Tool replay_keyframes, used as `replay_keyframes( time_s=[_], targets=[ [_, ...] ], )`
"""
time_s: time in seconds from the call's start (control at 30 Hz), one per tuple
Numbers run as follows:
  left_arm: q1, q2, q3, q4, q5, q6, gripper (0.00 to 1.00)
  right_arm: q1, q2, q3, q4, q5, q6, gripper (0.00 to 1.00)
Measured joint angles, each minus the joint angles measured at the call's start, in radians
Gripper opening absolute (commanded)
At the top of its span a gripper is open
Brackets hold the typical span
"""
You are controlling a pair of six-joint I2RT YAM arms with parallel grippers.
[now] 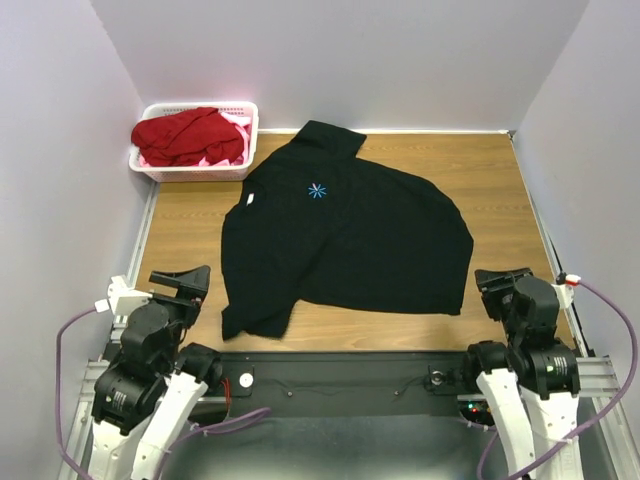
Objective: Fold and stack the t-shirts
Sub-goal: Flatten the tshirt out
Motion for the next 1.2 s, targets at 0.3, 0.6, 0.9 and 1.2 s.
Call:
replay_keyframes(
  time_s=[0.3, 0.6, 0.9, 1.2],
  targets=[
    [0.000, 0.080, 0.056, 0.093, -0.032, 0.164, 0.91, 0.000, 0.327, 0.064, 0.072, 0.043, -0.180, 0.49],
    [-0.001, 0.830, 0.068, 0.480, 0.190, 0.453, 0.81, -0.056, 1.160, 0.464, 0.343, 0.032, -0.550, 0.47],
    [-0.004, 1.199, 0.212, 0.595, 0.229, 0.634, 0.73, -0.230, 1.606, 0.742, 0.478, -0.238, -0.671, 0.58],
    [0.003, 1.464, 0.267, 0.639, 0.241, 0.713, 0.39, -0.227, 1.736, 0.808, 0.496, -0.420, -0.761, 0.49]
  ],
)
